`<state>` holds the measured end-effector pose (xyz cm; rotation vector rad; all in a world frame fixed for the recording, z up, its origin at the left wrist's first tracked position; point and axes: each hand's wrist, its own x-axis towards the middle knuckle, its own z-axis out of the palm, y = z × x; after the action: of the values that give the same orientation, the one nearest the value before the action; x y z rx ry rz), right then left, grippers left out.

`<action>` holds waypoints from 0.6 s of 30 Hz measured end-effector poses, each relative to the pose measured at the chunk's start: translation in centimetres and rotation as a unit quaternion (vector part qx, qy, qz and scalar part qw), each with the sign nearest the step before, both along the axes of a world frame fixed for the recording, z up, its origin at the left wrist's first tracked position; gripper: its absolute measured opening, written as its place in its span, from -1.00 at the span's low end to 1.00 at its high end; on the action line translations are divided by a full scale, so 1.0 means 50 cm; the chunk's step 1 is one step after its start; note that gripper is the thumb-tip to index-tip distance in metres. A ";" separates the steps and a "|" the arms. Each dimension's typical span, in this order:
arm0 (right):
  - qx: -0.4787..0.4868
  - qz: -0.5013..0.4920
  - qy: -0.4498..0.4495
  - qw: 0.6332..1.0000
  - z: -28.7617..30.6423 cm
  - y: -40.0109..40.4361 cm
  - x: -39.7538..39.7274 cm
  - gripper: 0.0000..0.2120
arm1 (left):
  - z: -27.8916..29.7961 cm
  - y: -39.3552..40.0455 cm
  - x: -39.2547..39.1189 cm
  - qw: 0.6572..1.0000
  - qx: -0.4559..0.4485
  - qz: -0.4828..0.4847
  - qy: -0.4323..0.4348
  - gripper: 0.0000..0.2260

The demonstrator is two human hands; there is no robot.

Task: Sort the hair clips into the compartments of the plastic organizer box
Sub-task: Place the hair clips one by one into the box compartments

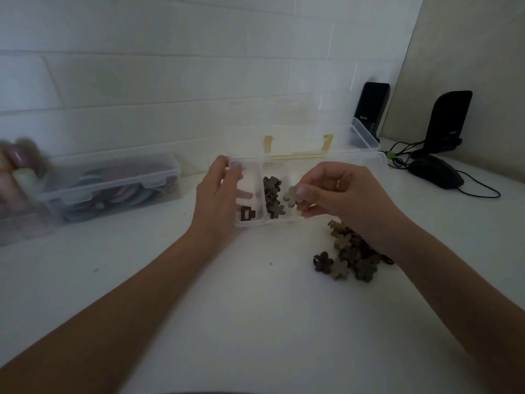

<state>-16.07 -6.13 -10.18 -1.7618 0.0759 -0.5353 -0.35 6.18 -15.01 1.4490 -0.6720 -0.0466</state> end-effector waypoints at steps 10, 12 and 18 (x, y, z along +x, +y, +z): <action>0.048 -0.015 0.008 0.999 -0.003 0.005 0.000 -0.85 | 0.003 0.000 -0.003 1.000 -0.004 -0.001 -0.003 -0.83; 0.033 -0.033 -0.010 0.999 -0.007 0.005 0.003 -0.91 | 0.004 0.001 -0.006 1.000 -0.003 -0.002 -0.005 -0.84; -0.203 -0.143 -0.088 0.965 -0.041 0.013 0.010 -0.94 | 0.005 0.000 -0.014 1.000 0.001 -0.001 -0.004 -0.86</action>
<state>-15.56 -5.46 -12.22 -2.1074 0.1028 -0.9698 -1.06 6.17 -14.76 1.4515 -0.6802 -0.0432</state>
